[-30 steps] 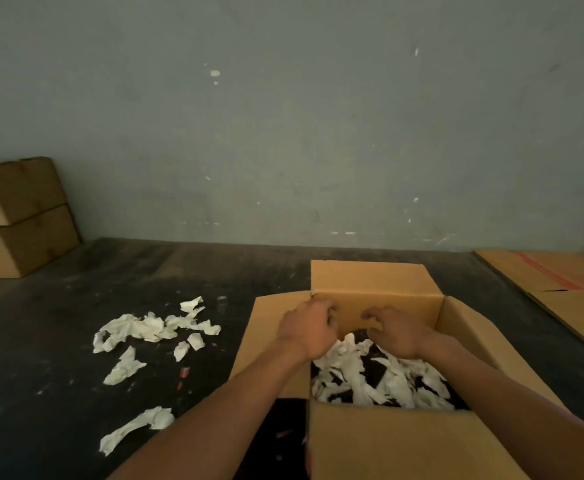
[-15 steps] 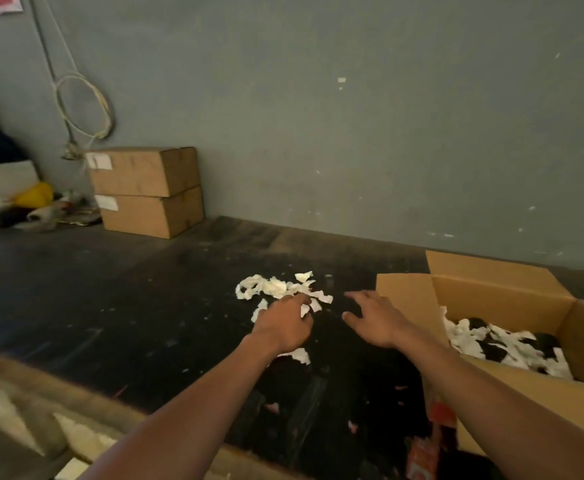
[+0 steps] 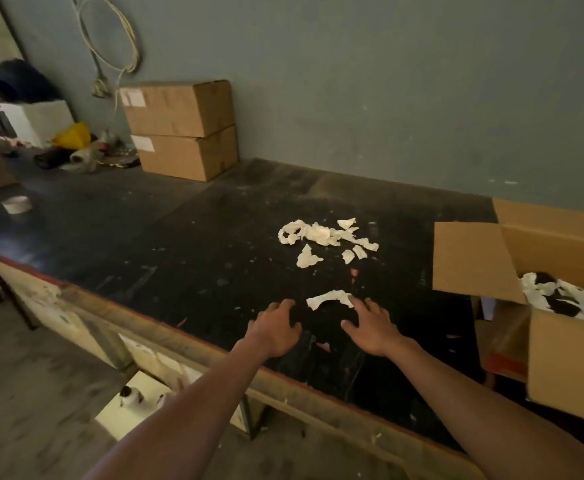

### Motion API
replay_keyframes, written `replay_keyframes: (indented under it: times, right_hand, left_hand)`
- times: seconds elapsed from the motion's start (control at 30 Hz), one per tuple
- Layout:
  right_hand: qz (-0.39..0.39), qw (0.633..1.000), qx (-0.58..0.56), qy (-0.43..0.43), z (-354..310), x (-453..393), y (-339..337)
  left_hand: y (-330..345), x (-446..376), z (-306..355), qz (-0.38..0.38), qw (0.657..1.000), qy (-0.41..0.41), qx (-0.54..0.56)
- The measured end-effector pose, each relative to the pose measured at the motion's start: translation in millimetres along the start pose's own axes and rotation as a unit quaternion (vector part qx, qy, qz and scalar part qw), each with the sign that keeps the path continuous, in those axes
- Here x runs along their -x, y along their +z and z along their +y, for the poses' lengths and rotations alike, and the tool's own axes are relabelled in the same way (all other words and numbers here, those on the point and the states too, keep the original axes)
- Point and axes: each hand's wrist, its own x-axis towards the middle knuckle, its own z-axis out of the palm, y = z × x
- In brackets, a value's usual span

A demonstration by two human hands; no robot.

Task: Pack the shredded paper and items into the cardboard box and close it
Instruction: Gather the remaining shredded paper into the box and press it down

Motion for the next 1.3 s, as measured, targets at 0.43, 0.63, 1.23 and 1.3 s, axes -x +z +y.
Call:
replay_keyframes:
  times: [0.43, 0.63, 1.23, 1.3]
  right_hand:
    - [-0.051, 0.995, 0.089, 0.001, 22.9, -119.0, 54.4]
    - [-0.023, 0.993, 0.118, -0.012, 23.5, -195.8, 56.6]
    - [0.172, 0.972, -0.077, 0.138, 44.1, -402.4, -45.6]
    - [0.114, 0.98, -0.062, 0.148, 49.8, -436.0, -65.3]
  left_hand:
    - [39.9, -131.7, -52.4, -0.091, 0.989, -0.022, -0.113]
    - [38.6, -218.9, -61.9, -0.089, 0.982, 0.0, -0.167]
    - [-21.9, -417.5, -32.8, 0.009, 0.967, 0.129, -0.218]
    - [-32.7, -443.8, -24.6, -0.007, 0.963, 0.15, -0.226]
